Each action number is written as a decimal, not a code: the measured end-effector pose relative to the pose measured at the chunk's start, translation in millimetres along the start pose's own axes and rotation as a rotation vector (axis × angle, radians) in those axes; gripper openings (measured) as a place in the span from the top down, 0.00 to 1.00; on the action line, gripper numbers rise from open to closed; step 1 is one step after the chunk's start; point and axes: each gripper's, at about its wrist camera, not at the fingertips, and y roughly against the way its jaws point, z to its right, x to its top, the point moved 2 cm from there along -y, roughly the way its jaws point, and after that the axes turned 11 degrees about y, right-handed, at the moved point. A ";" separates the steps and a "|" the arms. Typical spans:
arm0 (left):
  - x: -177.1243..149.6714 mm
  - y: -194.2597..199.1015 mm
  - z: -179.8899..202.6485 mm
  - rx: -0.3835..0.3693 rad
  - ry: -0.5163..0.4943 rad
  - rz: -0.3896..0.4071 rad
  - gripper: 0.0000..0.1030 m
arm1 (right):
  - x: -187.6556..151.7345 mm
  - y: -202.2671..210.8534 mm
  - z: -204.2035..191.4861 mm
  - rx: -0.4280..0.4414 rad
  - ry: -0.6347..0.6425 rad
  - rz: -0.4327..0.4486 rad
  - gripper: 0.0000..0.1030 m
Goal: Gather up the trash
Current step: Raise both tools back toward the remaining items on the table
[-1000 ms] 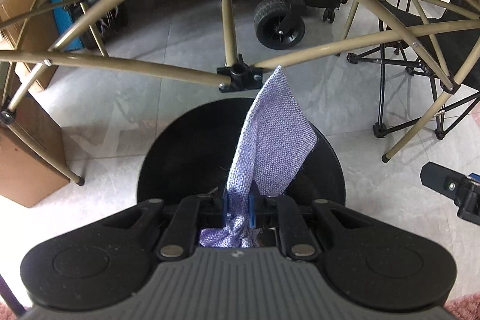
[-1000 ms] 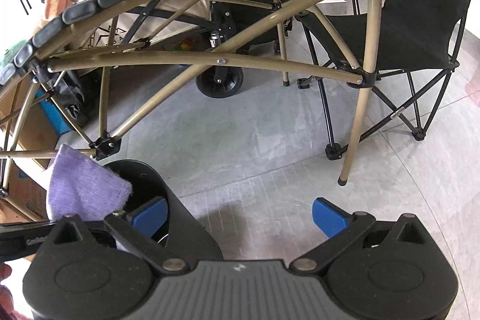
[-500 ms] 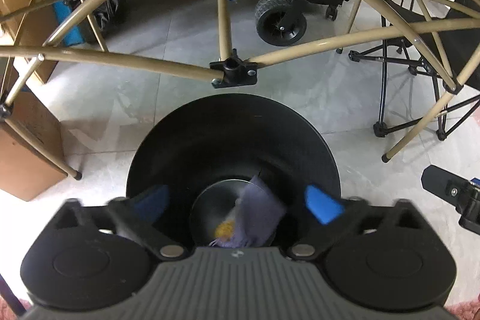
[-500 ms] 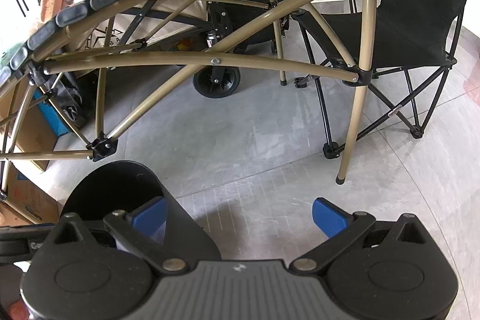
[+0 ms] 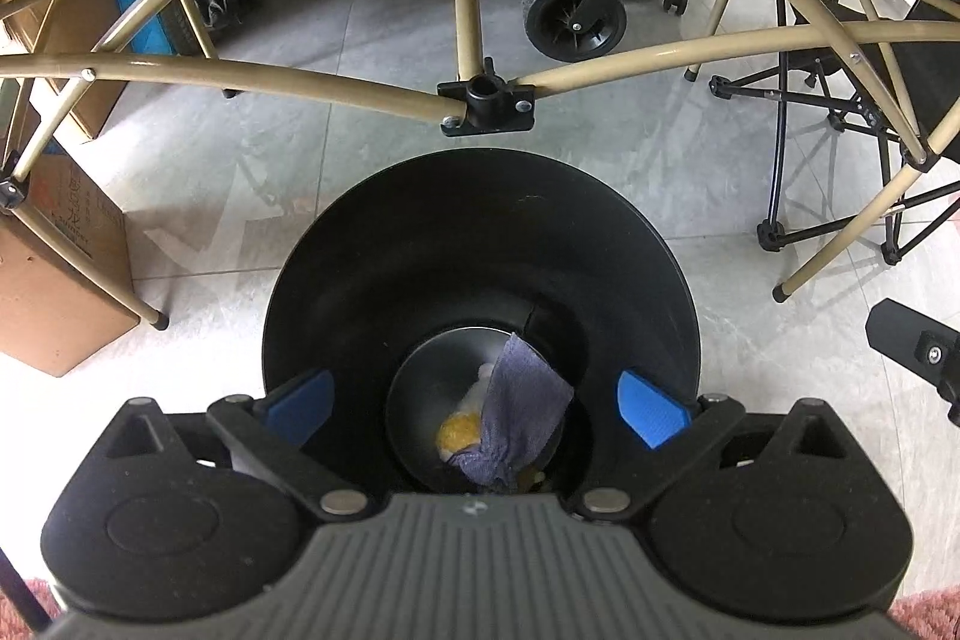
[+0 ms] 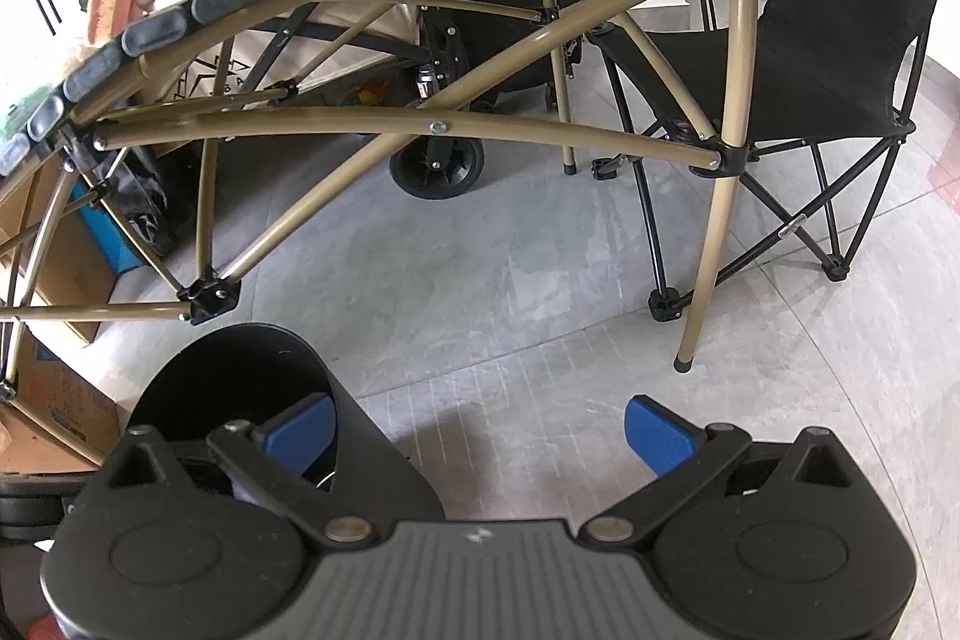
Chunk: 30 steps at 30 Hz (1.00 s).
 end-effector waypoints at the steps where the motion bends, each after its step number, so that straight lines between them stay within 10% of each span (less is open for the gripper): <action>1: -0.1 1.2 -0.5 -0.004 0.001 0.001 0.00 | 0.2 0.3 -0.2 0.000 0.000 0.001 0.00; 16: 1.3 59.3 -6.0 -0.054 -0.022 0.225 0.00 | 10.7 29.3 -7.2 0.022 0.043 0.096 0.00; 30: 0.2 133.8 -14.9 -0.149 -0.040 0.485 0.00 | 29.1 109.2 -28.9 0.074 0.092 0.388 0.00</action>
